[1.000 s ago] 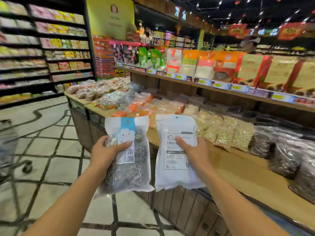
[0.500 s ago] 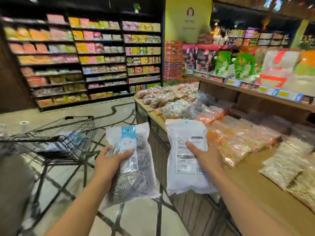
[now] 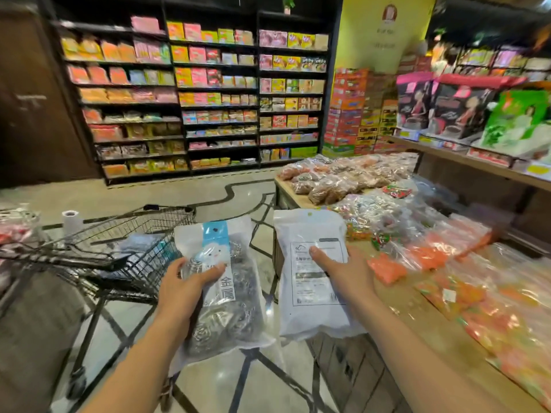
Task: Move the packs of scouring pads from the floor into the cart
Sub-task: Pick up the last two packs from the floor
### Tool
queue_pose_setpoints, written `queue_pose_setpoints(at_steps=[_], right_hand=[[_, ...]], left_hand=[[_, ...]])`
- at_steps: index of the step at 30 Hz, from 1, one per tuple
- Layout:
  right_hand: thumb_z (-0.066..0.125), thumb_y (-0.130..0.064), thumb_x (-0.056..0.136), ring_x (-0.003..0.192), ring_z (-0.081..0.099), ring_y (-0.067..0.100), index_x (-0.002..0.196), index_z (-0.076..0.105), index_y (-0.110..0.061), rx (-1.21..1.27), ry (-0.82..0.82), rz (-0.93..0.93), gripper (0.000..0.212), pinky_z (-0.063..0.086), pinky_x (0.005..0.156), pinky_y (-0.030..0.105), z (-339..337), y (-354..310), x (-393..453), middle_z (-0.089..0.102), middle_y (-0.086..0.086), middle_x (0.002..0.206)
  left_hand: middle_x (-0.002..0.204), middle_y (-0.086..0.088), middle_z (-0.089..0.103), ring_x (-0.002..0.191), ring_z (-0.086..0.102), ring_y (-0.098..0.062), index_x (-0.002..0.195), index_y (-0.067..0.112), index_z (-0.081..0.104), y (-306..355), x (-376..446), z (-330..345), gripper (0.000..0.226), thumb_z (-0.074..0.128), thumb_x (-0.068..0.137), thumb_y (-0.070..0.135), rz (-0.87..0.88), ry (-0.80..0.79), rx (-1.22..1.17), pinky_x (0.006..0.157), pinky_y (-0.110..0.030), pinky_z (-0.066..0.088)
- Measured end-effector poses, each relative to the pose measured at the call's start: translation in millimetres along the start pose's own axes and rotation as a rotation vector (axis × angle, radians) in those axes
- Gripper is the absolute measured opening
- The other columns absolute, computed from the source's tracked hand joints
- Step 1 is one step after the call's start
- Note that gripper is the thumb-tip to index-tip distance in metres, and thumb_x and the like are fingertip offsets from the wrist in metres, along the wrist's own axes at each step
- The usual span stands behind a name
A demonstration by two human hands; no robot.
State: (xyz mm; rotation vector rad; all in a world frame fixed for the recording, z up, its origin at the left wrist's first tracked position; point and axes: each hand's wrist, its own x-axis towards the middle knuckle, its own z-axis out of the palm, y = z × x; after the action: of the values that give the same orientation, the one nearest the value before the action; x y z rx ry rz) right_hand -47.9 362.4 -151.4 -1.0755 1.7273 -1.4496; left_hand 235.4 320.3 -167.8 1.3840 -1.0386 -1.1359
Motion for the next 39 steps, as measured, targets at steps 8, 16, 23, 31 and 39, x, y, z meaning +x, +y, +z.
queue_pose_setpoints(at_steps=[8,16,23,31,39], right_hand=[[0.084,-0.053,0.078,0.078,0.073,0.007,0.099,0.073,-0.030,-0.078,-0.018,0.003,0.033,0.059,0.065,0.033,117.9,-31.5,125.5,0.077,-0.015,0.087],[0.084,-0.063,0.070,0.089,0.073,0.016,0.103,0.068,-0.028,-0.114,-0.092,0.058,0.051,0.061,0.084,0.045,226.7,-21.0,252.0,0.076,-0.010,0.099],[0.083,-0.058,0.076,0.091,0.072,0.015,0.101,0.064,-0.029,-0.166,-0.221,0.032,0.043,0.060,0.086,0.045,322.1,-15.3,385.1,0.074,-0.010,0.099],[0.079,-0.064,0.076,0.079,0.075,0.008,0.108,0.069,-0.026,-0.185,-0.446,-0.015,0.051,0.057,0.063,0.025,435.7,-27.3,511.2,0.078,-0.008,0.093],[0.085,-0.056,0.075,0.083,0.075,0.013,0.100,0.062,-0.031,-0.197,-0.607,0.031,0.042,0.063,0.079,0.041,560.5,-15.1,570.5,0.076,-0.007,0.094]], left_hand=[[0.133,-0.009,0.064,0.113,0.066,-0.032,0.147,0.023,0.047,21.1,160.5,-18.4,0.107,0.099,0.054,0.039,-0.023,-0.019,-0.082,0.105,-0.055,0.048],[0.128,-0.007,0.066,0.108,0.068,-0.030,0.141,0.028,0.048,21.4,303.8,-22.0,0.109,0.099,0.045,0.045,-0.058,0.048,-0.079,0.100,-0.051,0.052],[0.122,-0.004,0.059,0.085,0.063,-0.011,0.151,0.022,0.040,15.9,435.4,-10.9,0.092,0.090,0.074,0.019,-0.078,0.145,-0.140,0.065,-0.029,0.048],[0.116,-0.003,0.066,0.087,0.065,-0.015,0.143,0.017,0.047,17.6,555.7,-28.6,0.081,0.090,0.074,0.018,-0.124,0.317,-0.134,0.063,-0.028,0.046],[0.123,-0.005,0.060,0.090,0.062,-0.019,0.149,0.015,0.046,-1.6,640.5,-73.6,0.082,0.087,0.078,0.014,-0.156,0.496,-0.131,0.061,-0.023,0.042]])
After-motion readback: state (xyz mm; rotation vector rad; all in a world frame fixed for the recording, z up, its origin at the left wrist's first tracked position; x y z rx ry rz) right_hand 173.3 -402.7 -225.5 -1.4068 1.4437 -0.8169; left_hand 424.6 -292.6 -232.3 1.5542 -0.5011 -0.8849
